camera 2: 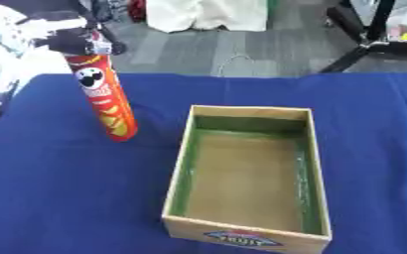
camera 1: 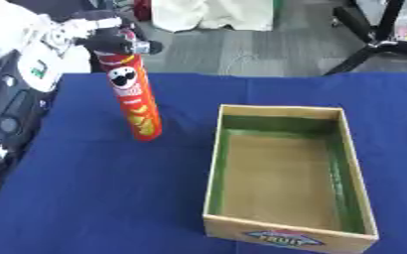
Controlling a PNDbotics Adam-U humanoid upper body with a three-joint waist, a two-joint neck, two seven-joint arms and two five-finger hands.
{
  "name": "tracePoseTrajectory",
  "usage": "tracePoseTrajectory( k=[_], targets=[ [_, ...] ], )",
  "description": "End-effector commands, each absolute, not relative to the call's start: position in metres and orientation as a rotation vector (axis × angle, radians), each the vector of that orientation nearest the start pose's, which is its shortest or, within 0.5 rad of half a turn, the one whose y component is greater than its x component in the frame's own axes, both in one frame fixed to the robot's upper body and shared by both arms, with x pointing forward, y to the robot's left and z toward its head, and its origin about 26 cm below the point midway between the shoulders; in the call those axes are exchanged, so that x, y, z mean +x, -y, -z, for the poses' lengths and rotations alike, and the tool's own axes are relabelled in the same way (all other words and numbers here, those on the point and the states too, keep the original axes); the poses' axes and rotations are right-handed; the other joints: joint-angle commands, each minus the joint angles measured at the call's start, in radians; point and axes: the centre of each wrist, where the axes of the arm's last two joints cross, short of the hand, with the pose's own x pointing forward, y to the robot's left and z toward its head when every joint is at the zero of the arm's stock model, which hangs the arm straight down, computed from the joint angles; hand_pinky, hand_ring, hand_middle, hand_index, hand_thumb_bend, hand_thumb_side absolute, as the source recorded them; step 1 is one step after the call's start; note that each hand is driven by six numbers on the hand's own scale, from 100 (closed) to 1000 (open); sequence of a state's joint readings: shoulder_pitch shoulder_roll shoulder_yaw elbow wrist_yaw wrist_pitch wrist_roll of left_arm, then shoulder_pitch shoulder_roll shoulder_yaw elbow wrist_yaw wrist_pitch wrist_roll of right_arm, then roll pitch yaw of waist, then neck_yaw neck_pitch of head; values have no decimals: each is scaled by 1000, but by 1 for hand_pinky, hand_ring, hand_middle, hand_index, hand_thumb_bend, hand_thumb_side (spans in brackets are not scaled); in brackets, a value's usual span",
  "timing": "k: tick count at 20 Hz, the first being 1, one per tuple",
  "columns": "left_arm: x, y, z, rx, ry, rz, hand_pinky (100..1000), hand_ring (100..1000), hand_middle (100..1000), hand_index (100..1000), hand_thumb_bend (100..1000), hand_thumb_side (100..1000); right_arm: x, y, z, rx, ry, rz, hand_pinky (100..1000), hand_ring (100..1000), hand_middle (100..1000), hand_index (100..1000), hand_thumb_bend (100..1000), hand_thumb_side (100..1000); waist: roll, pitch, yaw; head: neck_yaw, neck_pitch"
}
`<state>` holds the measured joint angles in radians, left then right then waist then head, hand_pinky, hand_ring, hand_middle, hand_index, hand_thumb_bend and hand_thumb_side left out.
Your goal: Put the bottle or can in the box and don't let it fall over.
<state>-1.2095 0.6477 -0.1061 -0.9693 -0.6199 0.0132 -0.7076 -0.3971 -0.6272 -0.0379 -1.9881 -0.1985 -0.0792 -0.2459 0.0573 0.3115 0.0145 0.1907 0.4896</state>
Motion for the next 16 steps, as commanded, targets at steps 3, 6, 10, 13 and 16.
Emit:
tracePoseTrajectory(
  k=[3, 6, 10, 13, 16],
  targets=[
    [460, -320, -376, 795, 1375, 1343, 817, 866, 862, 857, 581, 791, 298, 303, -271, -306, 2500, -259, 920, 715, 732, 1000, 100, 808, -4, -11, -2, 3, -7],
    [461, -319, -374, 771, 1346, 1374, 811, 851, 850, 860, 615, 747, 298, 303, -271, -302, 2501, -252, 921, 714, 732, 1000, 100, 806, -5, -11, -4, 3, -7],
    [461, -318, -374, 743, 1301, 1414, 772, 827, 858, 863, 655, 707, 298, 303, -271, -295, 2504, -245, 920, 712, 730, 1000, 100, 803, -5, -12, -6, 4, -9],
    [461, -318, -374, 754, 1271, 1443, 704, 803, 876, 862, 698, 690, 298, 303, -271, -288, 2508, -242, 920, 711, 729, 1000, 100, 801, -5, -13, -7, 6, -12],
    [461, -318, -374, 772, 1246, 1465, 668, 788, 878, 869, 726, 677, 298, 303, -271, -281, 2510, -237, 920, 710, 728, 1000, 100, 800, -4, -13, -8, 8, -13]
  ],
)
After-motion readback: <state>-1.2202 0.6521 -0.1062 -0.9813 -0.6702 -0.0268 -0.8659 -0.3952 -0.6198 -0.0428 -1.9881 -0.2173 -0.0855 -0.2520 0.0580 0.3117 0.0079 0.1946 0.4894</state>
